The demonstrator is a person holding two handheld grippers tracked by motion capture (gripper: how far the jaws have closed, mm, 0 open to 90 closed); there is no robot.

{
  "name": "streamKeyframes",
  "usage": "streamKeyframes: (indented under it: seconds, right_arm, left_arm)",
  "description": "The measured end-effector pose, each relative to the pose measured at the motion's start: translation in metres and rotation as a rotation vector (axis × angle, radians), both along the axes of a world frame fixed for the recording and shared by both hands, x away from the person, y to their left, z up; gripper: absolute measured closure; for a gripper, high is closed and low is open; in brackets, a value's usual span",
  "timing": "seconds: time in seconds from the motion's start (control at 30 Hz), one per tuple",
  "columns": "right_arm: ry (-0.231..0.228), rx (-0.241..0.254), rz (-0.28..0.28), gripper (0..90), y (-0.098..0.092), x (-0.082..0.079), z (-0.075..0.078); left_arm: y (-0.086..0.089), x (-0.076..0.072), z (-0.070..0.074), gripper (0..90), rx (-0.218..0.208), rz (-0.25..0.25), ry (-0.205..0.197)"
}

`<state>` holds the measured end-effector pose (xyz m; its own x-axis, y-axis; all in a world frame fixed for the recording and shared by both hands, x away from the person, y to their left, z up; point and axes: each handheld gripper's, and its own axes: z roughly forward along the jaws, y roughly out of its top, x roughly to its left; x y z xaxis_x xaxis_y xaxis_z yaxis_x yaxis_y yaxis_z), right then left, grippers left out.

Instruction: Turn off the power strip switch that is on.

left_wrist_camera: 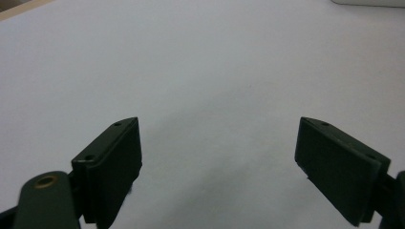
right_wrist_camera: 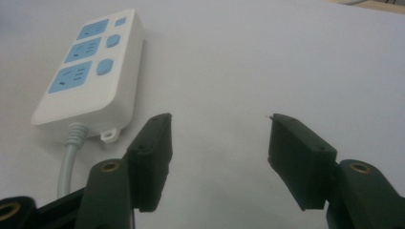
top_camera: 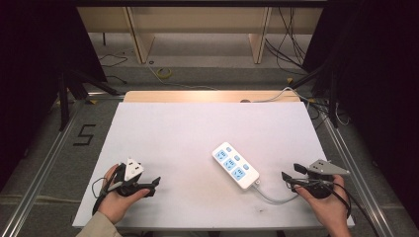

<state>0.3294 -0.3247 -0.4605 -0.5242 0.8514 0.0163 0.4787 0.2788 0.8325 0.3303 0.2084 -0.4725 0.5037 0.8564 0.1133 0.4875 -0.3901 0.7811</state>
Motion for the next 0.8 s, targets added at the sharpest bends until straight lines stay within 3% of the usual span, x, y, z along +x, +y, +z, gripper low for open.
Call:
streamKeyframes:
  seconds: [0.2,0.8]
  right_arm:
    - [0.005,-0.001,0.007,45.6,0.0010,-0.0006,0.0020]
    - [0.012,-0.008,0.024,75.3,0.0054,0.0039,0.0100]
  left_arm:
    - [-0.0007,-0.0005,-0.0006,15.9,0.000,-0.002,-0.001]
    - [0.0004,0.0009,-0.0019,16.3,0.004,0.013,-0.005]
